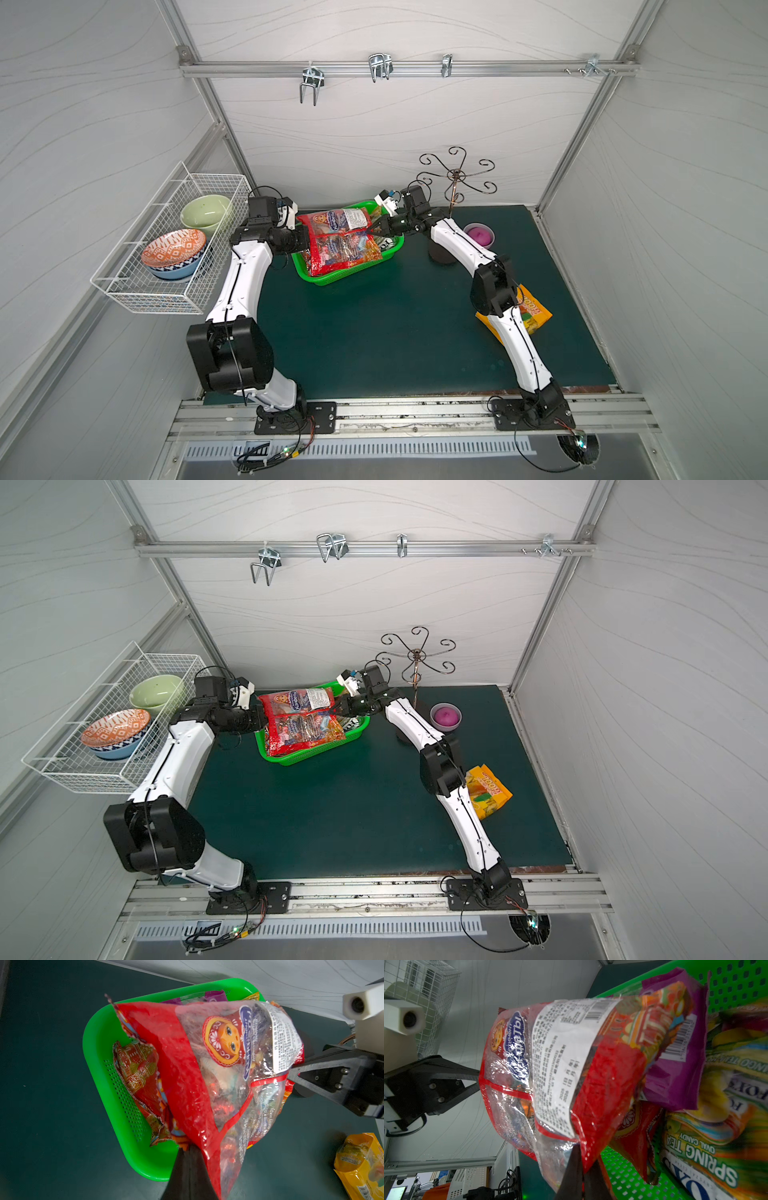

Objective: Put the candies in the basket
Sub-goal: Place the candy in the basket.

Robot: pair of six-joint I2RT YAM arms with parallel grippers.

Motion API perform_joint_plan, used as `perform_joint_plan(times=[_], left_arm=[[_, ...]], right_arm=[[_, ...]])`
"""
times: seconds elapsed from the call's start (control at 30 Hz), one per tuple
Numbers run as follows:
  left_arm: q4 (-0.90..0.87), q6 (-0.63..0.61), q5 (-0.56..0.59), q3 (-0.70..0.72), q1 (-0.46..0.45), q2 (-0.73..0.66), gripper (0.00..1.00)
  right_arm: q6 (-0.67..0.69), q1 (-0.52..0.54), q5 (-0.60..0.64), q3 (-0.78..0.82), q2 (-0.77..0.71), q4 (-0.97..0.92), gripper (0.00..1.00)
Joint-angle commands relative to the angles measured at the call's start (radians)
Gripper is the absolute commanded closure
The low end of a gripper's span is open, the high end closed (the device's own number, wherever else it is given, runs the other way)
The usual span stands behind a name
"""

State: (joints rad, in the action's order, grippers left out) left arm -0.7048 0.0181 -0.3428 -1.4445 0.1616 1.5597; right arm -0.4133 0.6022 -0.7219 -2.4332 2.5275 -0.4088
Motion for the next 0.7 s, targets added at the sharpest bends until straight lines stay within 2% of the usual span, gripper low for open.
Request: perform_joint_plan(times=[0.0, 0.4, 0.67], left_arm=[[0.107, -0.017, 0.019, -0.047, 0.005, 0.018, 1.00], [0.293, -0.046, 0.101, 0.063, 0.008, 0.082, 1.00], [0.319, -0.087, 0.095, 0.162, 0.016, 0.059, 1.00]], right_arm=[[-0.026, -0.004, 0.034, -0.050, 0.006, 0.151, 1.00], [-0.043, 0.003, 0.128, -0.119, 0.131, 0.272, 1.00], [-0.003, 0.028, 0.105, -0.106, 0.142, 0.240, 1.00]])
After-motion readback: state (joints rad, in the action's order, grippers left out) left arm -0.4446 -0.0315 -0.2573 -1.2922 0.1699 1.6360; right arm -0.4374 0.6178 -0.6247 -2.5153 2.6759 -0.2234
